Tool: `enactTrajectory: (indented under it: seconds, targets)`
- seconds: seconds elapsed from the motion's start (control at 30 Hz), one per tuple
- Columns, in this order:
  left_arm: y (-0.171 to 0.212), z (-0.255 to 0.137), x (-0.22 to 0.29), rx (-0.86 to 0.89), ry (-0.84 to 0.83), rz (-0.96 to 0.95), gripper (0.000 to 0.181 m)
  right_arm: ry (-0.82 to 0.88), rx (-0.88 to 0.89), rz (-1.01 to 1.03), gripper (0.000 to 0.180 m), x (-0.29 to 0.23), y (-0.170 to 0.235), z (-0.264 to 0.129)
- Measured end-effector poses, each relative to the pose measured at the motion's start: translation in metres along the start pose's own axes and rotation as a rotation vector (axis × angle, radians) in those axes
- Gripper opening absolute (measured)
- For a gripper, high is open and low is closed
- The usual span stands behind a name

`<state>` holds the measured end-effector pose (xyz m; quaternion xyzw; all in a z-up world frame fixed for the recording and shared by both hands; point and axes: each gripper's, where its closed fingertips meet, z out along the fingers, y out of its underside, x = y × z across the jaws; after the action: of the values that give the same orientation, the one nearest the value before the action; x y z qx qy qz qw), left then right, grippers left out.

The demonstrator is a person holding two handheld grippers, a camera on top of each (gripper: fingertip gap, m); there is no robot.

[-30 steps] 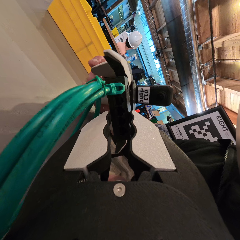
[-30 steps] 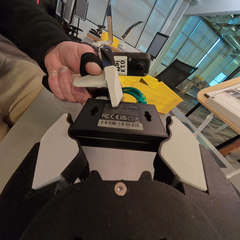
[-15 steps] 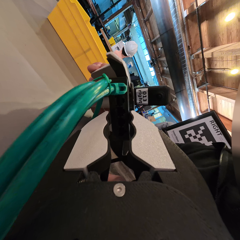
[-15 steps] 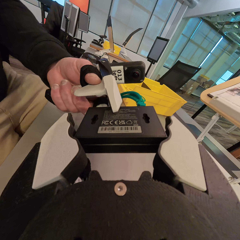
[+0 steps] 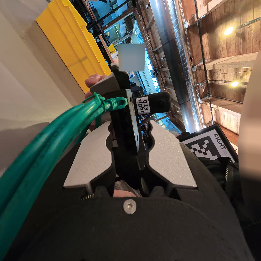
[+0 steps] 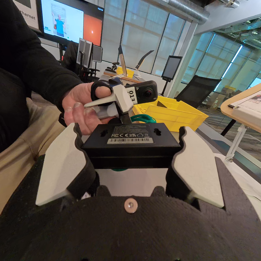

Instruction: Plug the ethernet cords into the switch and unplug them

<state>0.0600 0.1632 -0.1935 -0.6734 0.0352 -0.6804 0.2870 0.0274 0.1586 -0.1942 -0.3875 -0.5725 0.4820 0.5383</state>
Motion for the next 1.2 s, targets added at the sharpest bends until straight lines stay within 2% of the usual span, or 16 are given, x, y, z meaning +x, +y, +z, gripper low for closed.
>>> enactTrajectory:
  seconds: [0.1, 0.17, 0.33, 0.53, 0.97, 1.1, 1.2]
  targets:
    - [0.003, 0.001, -0.002, -0.013, -0.015, 0.02, 0.04, -0.006, 0.011, -0.004, 0.128, -0.001, -0.002, -0.001]
    - [0.003, 0.0, -0.009, -0.009, -0.059, 0.046, 0.028, -0.012, -0.001, -0.025, 0.128, -0.003, 0.0, 0.0]
    - [0.001, -0.001, -0.008, 0.002, -0.096, 0.086, 0.026, 0.038, -0.042, -0.109, 0.13, -0.001, 0.006, -0.001]
    - [-0.007, -0.005, -0.004, 0.04, -0.084, 0.061, 0.026, 0.07, -0.066, -0.157, 0.12, 0.003, 0.009, -0.006]
    - [-0.01, -0.009, -0.002, 0.116, -0.063, 0.047, 0.026, 0.091, -0.046, -0.166, 0.121, 0.004, 0.005, -0.007]
    - [-0.015, -0.017, -0.001, 0.143, -0.065, 0.057, 0.026, 0.099, -0.026, -0.172, 0.106, 0.006, 0.001, -0.013]
    - [-0.011, -0.014, -0.003, 0.124, -0.083, 0.064, 0.026, 0.077, -0.033, -0.166, 0.11, 0.002, 0.004, -0.009]
